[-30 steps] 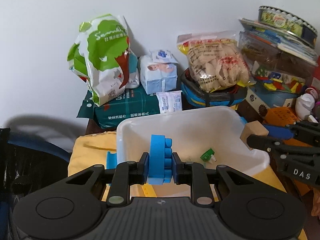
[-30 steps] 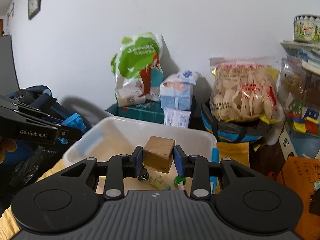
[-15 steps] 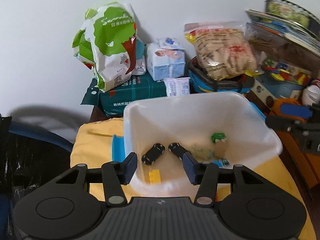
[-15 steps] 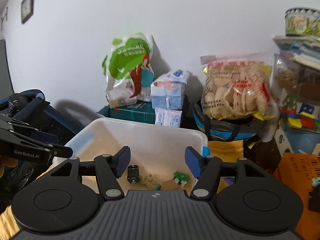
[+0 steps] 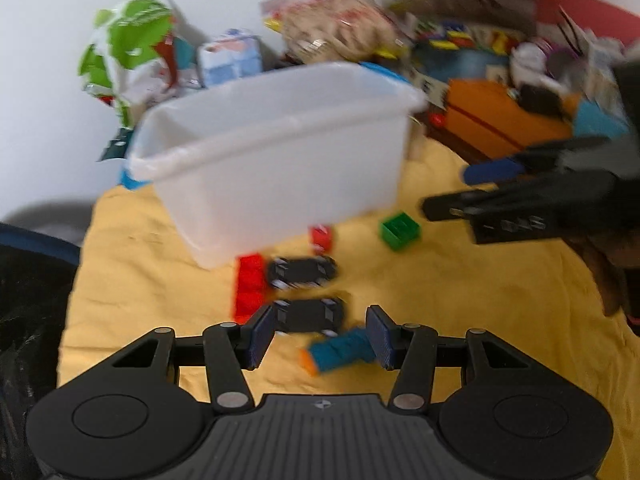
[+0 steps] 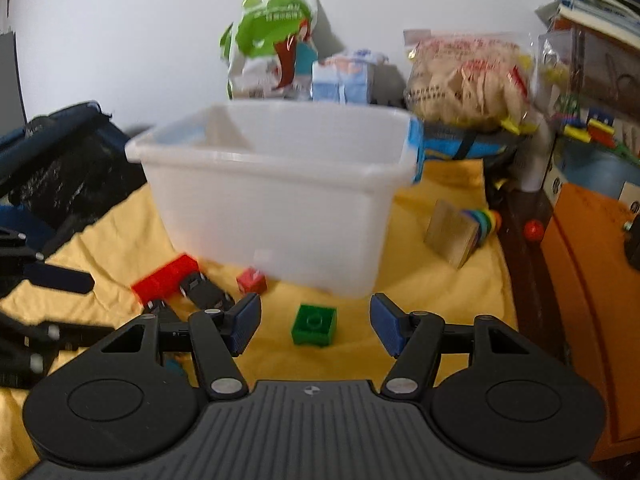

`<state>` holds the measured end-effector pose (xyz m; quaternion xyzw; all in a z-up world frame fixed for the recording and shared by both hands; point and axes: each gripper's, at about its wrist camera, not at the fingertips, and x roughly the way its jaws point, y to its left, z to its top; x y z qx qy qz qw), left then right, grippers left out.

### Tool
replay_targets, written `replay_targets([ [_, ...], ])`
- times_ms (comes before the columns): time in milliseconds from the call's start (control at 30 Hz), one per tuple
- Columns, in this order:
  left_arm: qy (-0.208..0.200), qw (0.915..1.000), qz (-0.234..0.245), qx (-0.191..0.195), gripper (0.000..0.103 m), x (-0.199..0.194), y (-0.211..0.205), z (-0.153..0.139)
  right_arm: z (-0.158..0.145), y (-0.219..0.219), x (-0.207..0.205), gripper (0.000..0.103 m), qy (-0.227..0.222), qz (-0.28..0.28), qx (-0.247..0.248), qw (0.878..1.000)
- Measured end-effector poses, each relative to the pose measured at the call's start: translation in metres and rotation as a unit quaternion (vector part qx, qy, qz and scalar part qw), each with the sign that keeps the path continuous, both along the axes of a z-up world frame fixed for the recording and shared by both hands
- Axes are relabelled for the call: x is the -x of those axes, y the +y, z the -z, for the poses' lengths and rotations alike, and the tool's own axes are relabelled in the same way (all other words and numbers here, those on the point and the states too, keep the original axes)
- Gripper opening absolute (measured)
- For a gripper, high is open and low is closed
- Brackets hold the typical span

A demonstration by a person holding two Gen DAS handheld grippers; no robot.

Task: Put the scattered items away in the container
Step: 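Move both grippers back toward the toys, right toward the green brick, then grasp the teal figure with left gripper while right gripper grasps green brick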

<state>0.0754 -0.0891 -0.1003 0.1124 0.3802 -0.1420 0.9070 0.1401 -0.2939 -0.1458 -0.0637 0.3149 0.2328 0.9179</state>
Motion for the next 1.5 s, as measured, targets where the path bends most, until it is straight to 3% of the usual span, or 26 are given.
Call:
replay_targets([
  [300, 0.022, 0.9997, 0.002, -0.014, 0.054, -0.016, -0.004, 0.040, 0.032, 0.014, -0.011, 0.064, 0.010, -0.009, 0.015, 1.000],
  [567, 0.021, 0.9994, 0.022, -0.018, 0.061, -0.013, -0.012, 0.049, 0.049, 0.019, -0.023, 0.063, 0.022, -0.003, 0.016, 1.000],
  [733, 0.045, 0.9977, 0.051, -0.005, 0.061, -0.010, -0.019, 0.052, 0.055, 0.022, -0.031, 0.061, 0.029, 0.000, 0.014, 0.999],
  [800, 0.041, 0.9971, 0.063, -0.011, 0.061, -0.006, -0.024, 0.054, 0.058, 0.023, -0.034, 0.059, 0.035, 0.000, 0.014, 0.999],
  [867, 0.045, 0.9974, 0.057, -0.003, 0.061, -0.008, -0.023, 0.054, 0.061, 0.023, -0.035, 0.046, 0.041, -0.001, 0.017, 0.999],
  [1033, 0.043, 0.9974, 0.058, -0.004, 0.061, -0.009, -0.026, 0.054, 0.060, 0.022, -0.035, 0.039, 0.038, -0.006, 0.020, 0.999],
  [1100, 0.040, 0.9971, 0.064, -0.002, 0.055, -0.010, -0.027, 0.054, 0.060, 0.022, -0.034, 0.038, 0.038, -0.009, 0.021, 0.999],
  [1200, 0.041, 0.9966, 0.071, 0.007, 0.036, -0.012, -0.028, 0.054, 0.059, 0.019, -0.032, 0.036, 0.039, -0.008, 0.017, 0.999],
  [1500, 0.035, 0.9977, 0.057, 0.009, 0.030, -0.009, -0.027, 0.051, 0.051, 0.015, -0.026, 0.036, 0.032, -0.005, 0.005, 0.999],
])
